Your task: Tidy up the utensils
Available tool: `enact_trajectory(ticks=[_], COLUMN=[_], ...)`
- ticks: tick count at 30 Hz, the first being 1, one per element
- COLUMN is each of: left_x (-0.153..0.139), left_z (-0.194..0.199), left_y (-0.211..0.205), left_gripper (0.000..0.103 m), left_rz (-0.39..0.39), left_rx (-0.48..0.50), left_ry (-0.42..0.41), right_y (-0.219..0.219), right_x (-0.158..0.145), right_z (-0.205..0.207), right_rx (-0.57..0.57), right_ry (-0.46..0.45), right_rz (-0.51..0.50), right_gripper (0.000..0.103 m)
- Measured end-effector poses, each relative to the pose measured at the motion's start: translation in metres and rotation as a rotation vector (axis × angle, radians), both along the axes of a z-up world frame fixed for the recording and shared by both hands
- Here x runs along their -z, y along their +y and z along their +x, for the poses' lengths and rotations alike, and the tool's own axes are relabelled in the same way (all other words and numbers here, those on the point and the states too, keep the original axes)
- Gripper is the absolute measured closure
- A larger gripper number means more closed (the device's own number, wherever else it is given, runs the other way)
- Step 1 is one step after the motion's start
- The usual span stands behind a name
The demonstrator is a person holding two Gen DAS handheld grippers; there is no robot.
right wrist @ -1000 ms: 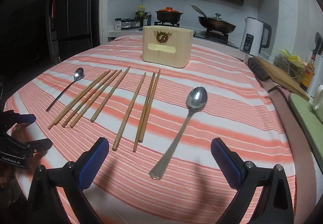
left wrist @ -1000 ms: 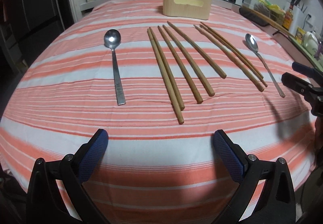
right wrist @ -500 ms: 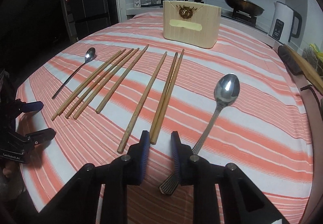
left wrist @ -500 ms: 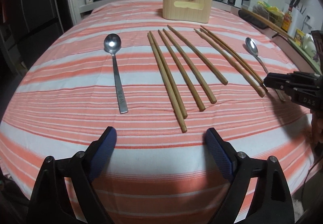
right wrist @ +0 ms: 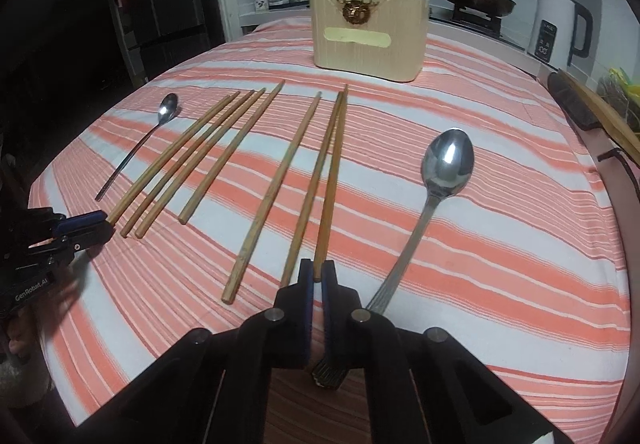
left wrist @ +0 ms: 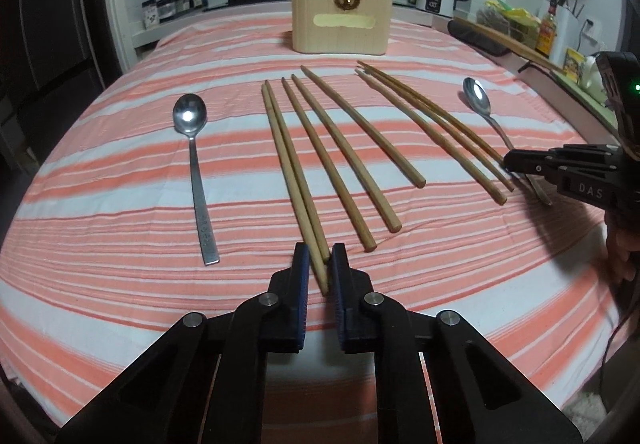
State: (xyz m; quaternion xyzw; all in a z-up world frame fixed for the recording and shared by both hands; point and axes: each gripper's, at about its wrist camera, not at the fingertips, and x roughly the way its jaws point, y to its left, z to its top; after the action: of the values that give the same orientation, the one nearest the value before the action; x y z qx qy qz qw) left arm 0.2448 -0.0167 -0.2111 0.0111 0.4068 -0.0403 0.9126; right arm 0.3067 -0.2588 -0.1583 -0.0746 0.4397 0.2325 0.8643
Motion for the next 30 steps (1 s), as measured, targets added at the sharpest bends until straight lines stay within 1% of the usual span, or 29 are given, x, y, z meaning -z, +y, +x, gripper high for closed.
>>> enact_trajectory(ticks=[3,6,8,11,14,16,19,26,30], left_x=[-0.001,-0.001,-0.001,0.0,0.0,-0.001,-0.001,0.0,0.0], left_z=[0.01,0.015,0.016,0.016,0.019,0.022,0.024,0.015,0.012], left_y=[0.002,0.014,0.021,0.026,0.025,0.022,0.024,0.039,0.041], left_gripper=[0.093,0.093,0.093,0.094,0.093,0.092,0.092,0.092,0.092], left_rz=[-0.019,-0.093,-0.119,-0.128,-0.109,-0.096,-0.101,-0.172,-0.182], left_rx=[-0.009,-0.017,-0.021,-0.014,-0.004,0.0,0.004,0.03,0.05], left_ry=[0.022,0.048,0.05,0.042,0.038,0.04,0.05,0.056,0.046], right_y=[-0.01,-0.007,-0.001,0.006,0.01,0.009,0.006,0.005,0.007], right_x=[0.001,0.001,0.001,0.002,0.003,0.003,0.004,0.004,0.004], right_z=[0.006,0.006,0.006,0.007,0.008,0.01,0.012,0.013,0.012], right_rx=[0.063,0.073,0.073,0.073,0.076,0.071,0.068,0.054,0.053], right_ry=[0.017,0.02,0.011,-0.01,-0.012,-0.007,0.007,0.013,0.006], right_rz=[0.017,0.011,-0.01,-0.053,-0.072,-0.063,-0.038,-0.027,-0.04], right_gripper=[0.099,0.099,0.099,0.098,0.096,0.095,0.095,0.095,0.095])
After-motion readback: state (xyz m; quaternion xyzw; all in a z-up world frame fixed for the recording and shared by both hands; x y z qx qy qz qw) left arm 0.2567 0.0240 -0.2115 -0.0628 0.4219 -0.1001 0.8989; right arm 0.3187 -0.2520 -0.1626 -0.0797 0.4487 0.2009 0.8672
